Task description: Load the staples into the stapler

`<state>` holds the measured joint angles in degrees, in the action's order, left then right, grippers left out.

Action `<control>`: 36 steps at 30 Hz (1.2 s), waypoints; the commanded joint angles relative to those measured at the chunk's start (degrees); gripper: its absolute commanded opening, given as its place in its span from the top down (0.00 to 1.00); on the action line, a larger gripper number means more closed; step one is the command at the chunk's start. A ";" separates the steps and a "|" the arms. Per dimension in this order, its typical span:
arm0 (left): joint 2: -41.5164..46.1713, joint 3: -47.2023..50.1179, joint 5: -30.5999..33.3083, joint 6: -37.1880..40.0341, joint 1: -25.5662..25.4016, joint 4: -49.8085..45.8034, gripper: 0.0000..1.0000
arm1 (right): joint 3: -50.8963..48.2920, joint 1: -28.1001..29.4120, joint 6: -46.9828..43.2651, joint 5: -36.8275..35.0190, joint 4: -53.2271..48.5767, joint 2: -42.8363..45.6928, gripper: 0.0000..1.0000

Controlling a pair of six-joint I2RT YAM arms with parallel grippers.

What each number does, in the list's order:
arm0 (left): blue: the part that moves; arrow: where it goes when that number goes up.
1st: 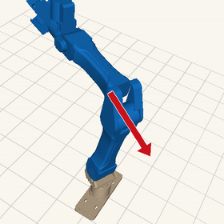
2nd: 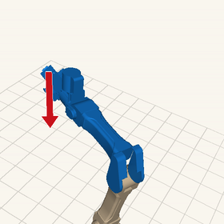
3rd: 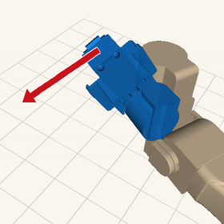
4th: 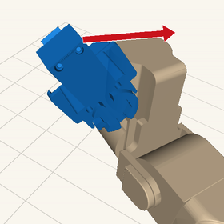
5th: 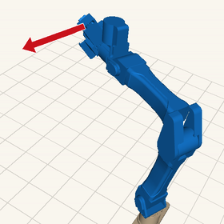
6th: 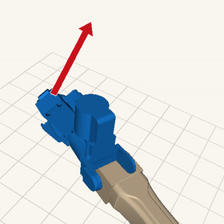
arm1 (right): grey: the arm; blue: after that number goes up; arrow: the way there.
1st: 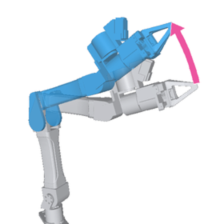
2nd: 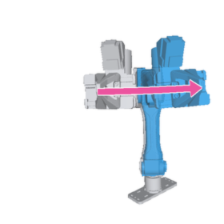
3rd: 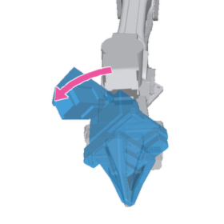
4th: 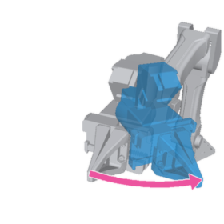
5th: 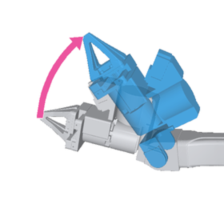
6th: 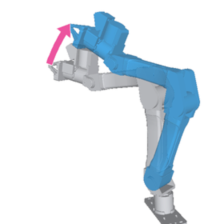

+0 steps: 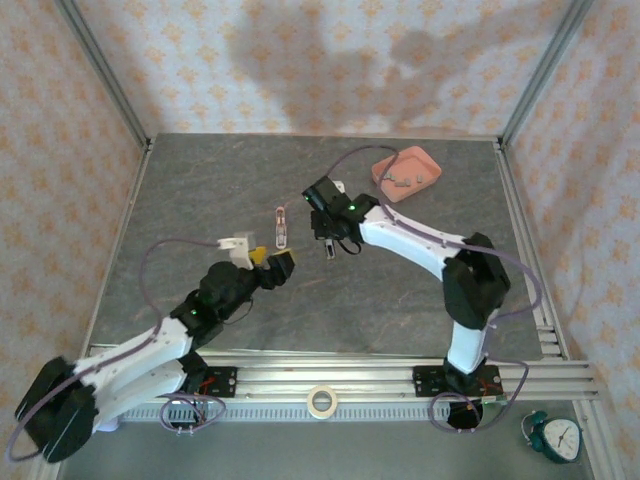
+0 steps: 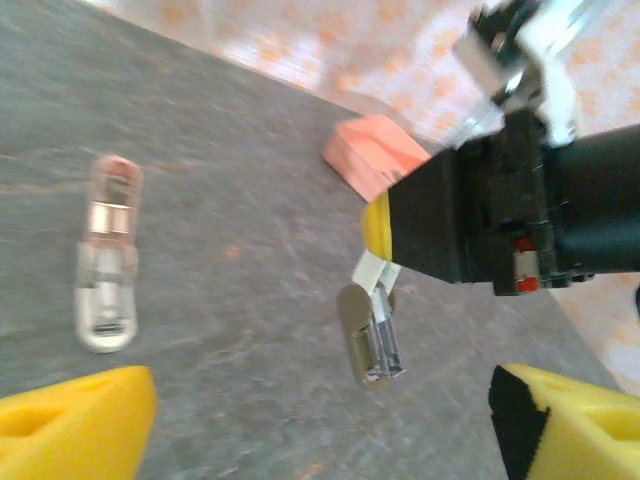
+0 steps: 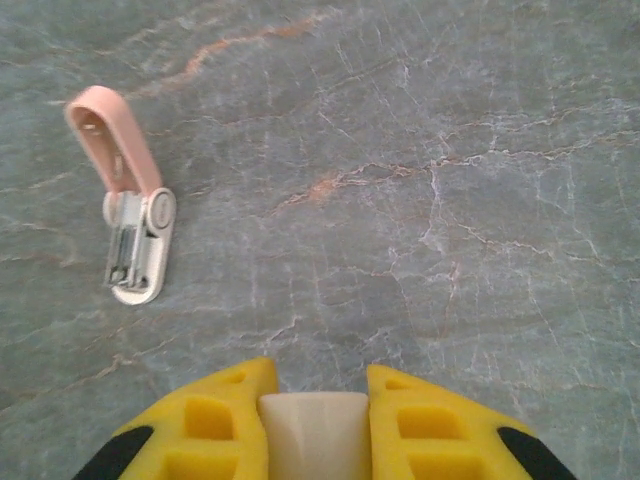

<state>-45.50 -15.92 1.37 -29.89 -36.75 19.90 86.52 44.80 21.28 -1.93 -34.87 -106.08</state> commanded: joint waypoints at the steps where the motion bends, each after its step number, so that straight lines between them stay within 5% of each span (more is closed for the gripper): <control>1: 7.95 -0.69 13.33 5.30 0.40 -20.18 0.08 | 7.34 -0.56 -0.40 1.90 -5.24 -5.19 0.90; 7: 14.73 -0.95 15.47 6.71 3.44 -27.28 0.06 | 21.45 -0.76 0.55 3.48 -10.79 -16.74 0.89; 15: 10.43 -1.83 13.28 6.93 5.90 -28.38 0.05 | 36.73 -1.98 3.40 4.98 -17.02 -27.59 0.87; 36: 6.49 -2.31 10.28 6.25 7.52 -26.65 0.04 | 45.65 -2.96 6.41 4.85 -17.79 -35.84 0.86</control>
<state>-38.76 -16.27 11.84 -23.90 -29.93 -6.83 130.10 42.04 26.50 3.49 -51.92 -140.70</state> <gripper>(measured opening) 0.958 0.201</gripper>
